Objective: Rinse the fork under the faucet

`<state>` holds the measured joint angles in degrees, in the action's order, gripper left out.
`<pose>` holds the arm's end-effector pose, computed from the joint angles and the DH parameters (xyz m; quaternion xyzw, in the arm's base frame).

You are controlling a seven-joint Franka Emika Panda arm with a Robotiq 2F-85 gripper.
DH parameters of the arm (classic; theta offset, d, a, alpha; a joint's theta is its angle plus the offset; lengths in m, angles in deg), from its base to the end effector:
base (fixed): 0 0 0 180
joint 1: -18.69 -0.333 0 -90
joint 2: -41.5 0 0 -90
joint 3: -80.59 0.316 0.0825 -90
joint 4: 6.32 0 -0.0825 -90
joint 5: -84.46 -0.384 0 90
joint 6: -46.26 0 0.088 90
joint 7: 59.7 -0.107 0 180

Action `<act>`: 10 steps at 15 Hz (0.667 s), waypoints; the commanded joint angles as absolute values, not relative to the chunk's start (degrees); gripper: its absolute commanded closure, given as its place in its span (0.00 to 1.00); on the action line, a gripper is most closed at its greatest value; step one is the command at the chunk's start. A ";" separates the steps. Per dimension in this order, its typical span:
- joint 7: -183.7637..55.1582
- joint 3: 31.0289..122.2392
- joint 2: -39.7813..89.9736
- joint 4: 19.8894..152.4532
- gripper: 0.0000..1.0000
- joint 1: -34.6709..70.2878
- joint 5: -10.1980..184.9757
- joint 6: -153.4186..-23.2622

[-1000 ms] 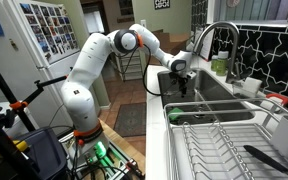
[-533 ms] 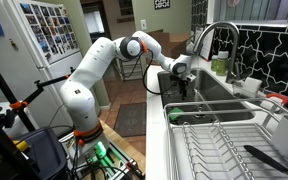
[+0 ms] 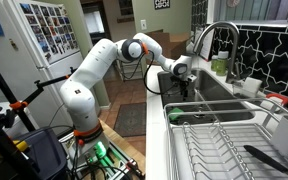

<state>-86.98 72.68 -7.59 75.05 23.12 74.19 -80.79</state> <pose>0.7093 -0.1303 0.1832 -0.9285 0.3702 0.0268 0.0140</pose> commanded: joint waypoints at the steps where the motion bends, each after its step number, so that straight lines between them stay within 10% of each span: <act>1: -86.77 71.51 -10.36 73.76 0.00 22.82 75.97 -83.61; 6: -86.55 71.60 -11.41 74.54 0.06 23.46 75.30 -86.37; 10: -86.73 71.57 -13.14 73.83 0.41 23.38 75.25 -88.05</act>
